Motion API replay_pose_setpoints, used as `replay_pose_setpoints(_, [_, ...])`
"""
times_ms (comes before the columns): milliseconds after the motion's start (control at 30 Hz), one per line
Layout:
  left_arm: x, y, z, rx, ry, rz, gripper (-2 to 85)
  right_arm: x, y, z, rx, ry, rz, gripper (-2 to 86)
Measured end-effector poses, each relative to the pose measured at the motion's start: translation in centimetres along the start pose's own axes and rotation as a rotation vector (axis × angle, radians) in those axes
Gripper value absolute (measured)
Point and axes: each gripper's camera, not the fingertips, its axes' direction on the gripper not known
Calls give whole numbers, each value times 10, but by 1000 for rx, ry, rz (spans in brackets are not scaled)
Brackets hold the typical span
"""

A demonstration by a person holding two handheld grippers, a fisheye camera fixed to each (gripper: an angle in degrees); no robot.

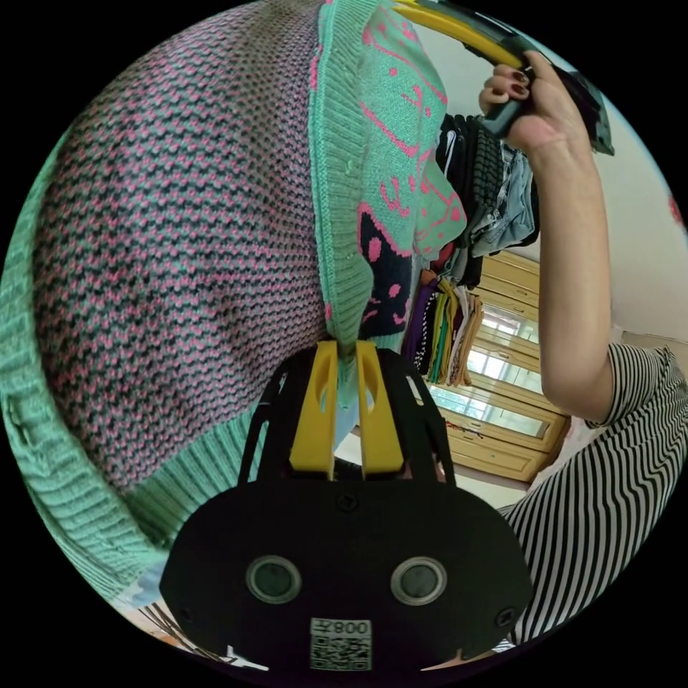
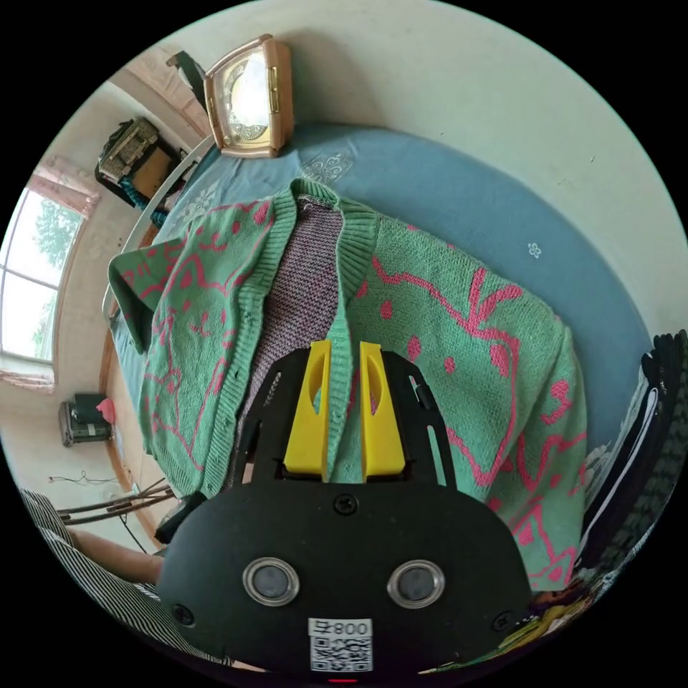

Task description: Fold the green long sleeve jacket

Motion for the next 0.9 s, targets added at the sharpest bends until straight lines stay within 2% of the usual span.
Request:
replay_pose_setpoints(233, [3, -2, -5, 4, 40, 0, 33, 39, -4, 33, -76, -87, 80, 29])
replay_pose_setpoints(300, [6, 0, -15, 25, 85, 11, 32, 51, -1, 29, -73, -162, 100, 15])
replay_pose_setpoints(367, [10, 4, -29, 57, 115, 26, 32, 68, 2, 20, -48, -319, 112, 8])
replay_pose_setpoints(567, [17, 18, -84, 154, 137, 47, 33, 94, 2, 11, 5, -531, 159, 2])
replay_pose_setpoints(733, [9, 37, -124, 208, 144, 15, 39, 93, 0, -6, 98, -565, 168, 2])
replay_pose_setpoints(900, [-32, 48, -139, 265, 117, -136, 65, 81, -9, 19, 61, -477, 187, 2])
